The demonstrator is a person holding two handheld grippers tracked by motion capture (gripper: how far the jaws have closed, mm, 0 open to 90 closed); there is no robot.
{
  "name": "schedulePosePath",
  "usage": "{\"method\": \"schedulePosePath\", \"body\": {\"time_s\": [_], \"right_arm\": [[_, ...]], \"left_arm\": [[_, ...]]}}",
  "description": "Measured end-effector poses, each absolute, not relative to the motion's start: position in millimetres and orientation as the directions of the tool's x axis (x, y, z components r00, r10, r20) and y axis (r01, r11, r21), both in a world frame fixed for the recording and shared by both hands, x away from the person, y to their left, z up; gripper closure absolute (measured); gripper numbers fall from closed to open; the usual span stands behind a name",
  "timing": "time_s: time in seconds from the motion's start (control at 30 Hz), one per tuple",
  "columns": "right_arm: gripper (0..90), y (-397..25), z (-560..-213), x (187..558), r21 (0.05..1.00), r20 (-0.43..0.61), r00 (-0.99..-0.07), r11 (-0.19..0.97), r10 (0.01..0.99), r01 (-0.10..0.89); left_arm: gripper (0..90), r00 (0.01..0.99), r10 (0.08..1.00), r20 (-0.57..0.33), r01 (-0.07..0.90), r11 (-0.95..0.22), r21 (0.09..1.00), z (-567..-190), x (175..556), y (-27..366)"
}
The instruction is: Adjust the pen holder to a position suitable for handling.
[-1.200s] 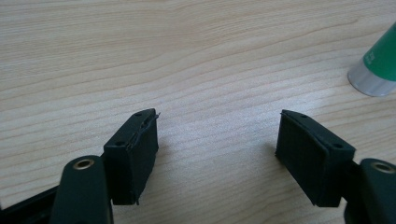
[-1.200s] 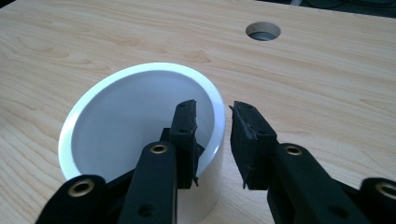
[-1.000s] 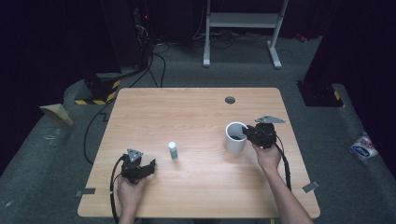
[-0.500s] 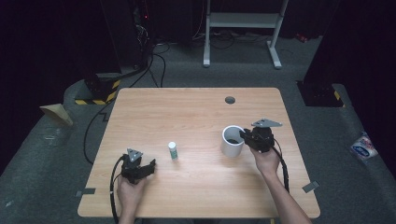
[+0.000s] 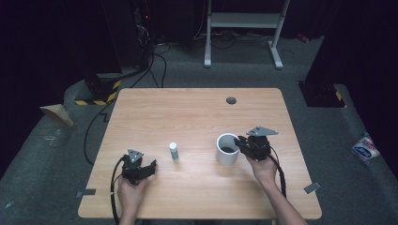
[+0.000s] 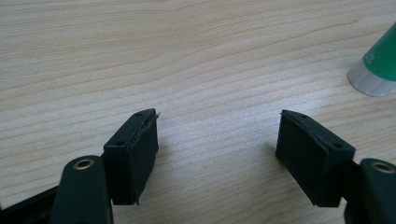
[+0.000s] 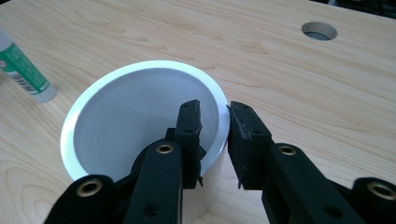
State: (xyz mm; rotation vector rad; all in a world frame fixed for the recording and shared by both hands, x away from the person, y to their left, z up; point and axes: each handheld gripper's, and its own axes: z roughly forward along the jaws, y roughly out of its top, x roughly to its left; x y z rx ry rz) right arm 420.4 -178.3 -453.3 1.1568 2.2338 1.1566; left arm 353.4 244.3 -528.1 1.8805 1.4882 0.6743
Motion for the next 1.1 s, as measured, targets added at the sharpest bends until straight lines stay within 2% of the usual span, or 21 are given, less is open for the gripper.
{"method": "schedulePosePath", "body": {"time_s": [0.73,1.1], "right_arm": [[72.8,-160.7,-454.3,401.2,0.8,0.058,-0.661,0.361,0.748,0.479],[64.7,-163.8,-450.1,400.2,0.816,0.075,-0.665,0.337,0.743,0.469]], "left_arm": [[29.5,0.226,0.974,0.005,0.646,-0.154,0.748,-528.1,353.4,244.2],[29.4,0.228,0.974,0.005,0.646,-0.155,0.748,-528.1,353.4,244.3]]}}
